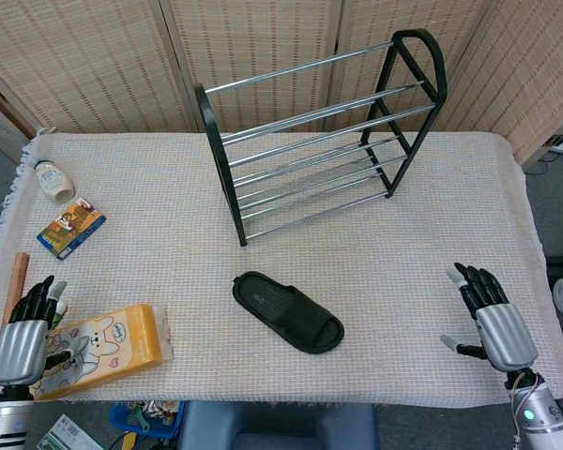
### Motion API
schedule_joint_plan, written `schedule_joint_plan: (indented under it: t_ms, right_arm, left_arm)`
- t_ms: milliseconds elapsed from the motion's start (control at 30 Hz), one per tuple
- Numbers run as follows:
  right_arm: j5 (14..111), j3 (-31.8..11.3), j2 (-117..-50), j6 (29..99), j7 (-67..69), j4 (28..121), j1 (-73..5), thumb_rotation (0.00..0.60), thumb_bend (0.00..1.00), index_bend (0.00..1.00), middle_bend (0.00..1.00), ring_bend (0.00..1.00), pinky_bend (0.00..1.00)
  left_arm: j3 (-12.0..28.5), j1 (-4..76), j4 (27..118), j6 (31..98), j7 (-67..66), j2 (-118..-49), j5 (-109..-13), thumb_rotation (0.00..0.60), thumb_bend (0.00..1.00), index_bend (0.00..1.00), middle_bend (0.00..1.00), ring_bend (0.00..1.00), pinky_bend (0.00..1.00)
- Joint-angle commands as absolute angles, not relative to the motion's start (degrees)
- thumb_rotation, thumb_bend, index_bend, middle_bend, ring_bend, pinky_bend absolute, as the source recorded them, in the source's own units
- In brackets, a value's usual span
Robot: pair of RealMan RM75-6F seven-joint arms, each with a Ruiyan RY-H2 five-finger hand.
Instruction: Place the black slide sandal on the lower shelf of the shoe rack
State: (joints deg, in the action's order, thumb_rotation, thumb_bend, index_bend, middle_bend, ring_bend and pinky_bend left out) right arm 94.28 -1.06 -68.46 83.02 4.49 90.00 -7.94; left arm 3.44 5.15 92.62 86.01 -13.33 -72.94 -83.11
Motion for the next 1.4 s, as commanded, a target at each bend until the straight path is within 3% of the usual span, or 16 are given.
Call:
schedule_joint_plan:
  t_ms: [33,433,767,1033,1400]
  right_arm:
    - [95.5,-1.5,-69.4,79.7,2.5,91.9,-10.9,0.6,0.1,0.0,0.0,0.0,0.0]
    - [97.7,-2.6,-77.6,66.9,-3.1,93.8,-21.4,0.6,0.1,0.0,0.0,0.0,0.0]
    - [94.9,-3.9,-88.1,60.1,-4.7,88.3,-27.6,0.6,0.09,0.0,0.0,0.0,0.0]
    - [92.4,-4.2,-93.6,58.1,-7.2,85.3,-30.1,0.6,0.0,0.0,0.0,0.0,0.0]
    - [87.6,-5.6,-96.5,58.1,-9.7,78.9,-30.8,0.6,0.0,0.0,0.0,0.0,0.0]
  left_arm:
    - [3.5,5.1,92.6,86.1,-13.2,-72.9,-82.9,0.6,0.24,0.08,0.0,0.0,0.17]
    - [3.1,4.4,92.7,86.6,-12.6,-72.4,-82.7,0.6,0.24,0.08,0.0,0.0,0.17]
    - [2.7,3.4,92.2,87.1,-11.5,-71.8,-82.5,0.6,0.24,0.08,0.0,0.0,0.17]
    - [2.6,2.8,91.8,87.3,-10.7,-71.5,-82.2,0.6,0.24,0.08,0.0,0.0,0.17]
    - [2.4,2.8,91.7,86.8,-10.7,-71.4,-82.3,0.6,0.24,0.08,0.0,0.0,0.17]
